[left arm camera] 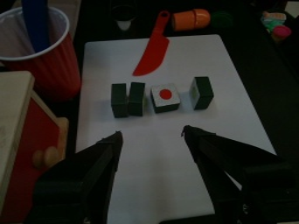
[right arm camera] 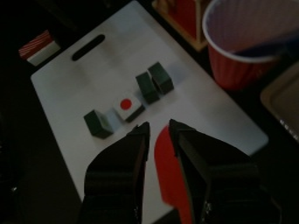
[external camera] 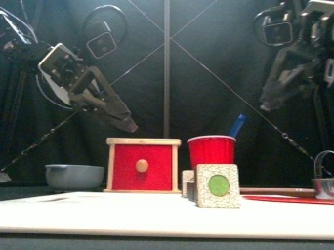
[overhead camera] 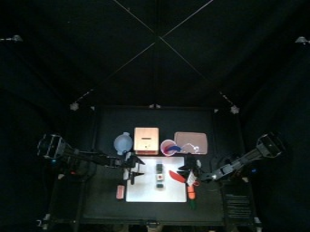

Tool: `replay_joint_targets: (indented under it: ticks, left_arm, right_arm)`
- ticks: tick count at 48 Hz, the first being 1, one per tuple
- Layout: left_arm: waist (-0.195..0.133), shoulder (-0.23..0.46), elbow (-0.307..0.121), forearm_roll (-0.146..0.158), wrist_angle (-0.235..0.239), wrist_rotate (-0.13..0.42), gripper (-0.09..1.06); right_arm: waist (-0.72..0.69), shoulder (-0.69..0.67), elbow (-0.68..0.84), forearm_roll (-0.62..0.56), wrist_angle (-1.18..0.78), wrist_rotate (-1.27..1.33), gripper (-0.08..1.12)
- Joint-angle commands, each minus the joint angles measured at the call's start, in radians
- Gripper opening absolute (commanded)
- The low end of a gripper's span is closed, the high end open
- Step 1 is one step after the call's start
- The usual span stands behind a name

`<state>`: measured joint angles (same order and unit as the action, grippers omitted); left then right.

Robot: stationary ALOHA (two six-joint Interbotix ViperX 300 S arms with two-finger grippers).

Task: Place sushi on board then cut the sushi with the knife then place the pieces on the plate
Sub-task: Place the 4 sushi pieces on the plate

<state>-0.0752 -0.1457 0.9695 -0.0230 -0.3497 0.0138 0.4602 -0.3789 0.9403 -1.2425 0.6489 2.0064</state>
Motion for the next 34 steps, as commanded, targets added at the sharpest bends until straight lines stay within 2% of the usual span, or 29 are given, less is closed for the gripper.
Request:
replay_joint_targets:
  ticks: [1,10,14,25,34]
  left_arm:
    - [0.006,-0.014,0.006,-0.012,-0.015,0.0,0.92]
    - [0.025,-0.008,0.025,-0.021,-0.032,0.002,0.92]
    - [0.032,-0.008,0.028,-0.02,-0.034,0.005,0.92]
    - [0.044,-0.005,0.028,-0.017,-0.034,0.006,0.92]
    - [0.044,0.002,0.032,-0.015,-0.034,0.006,0.92]
  right_arm:
    - [-0.077,0.067,-0.055,-0.066,-0.064,-0.049,0.69]
    - [-0.193,0.158,-0.14,-0.054,-0.156,-0.21,0.84]
    - [-0.242,0.184,-0.17,-0.032,-0.201,-0.29,0.87]
    - [-0.364,0.261,-0.236,0.107,-0.342,-0.517,0.85]
    - [-0.423,0.305,-0.255,0.233,-0.382,-0.678,0.78]
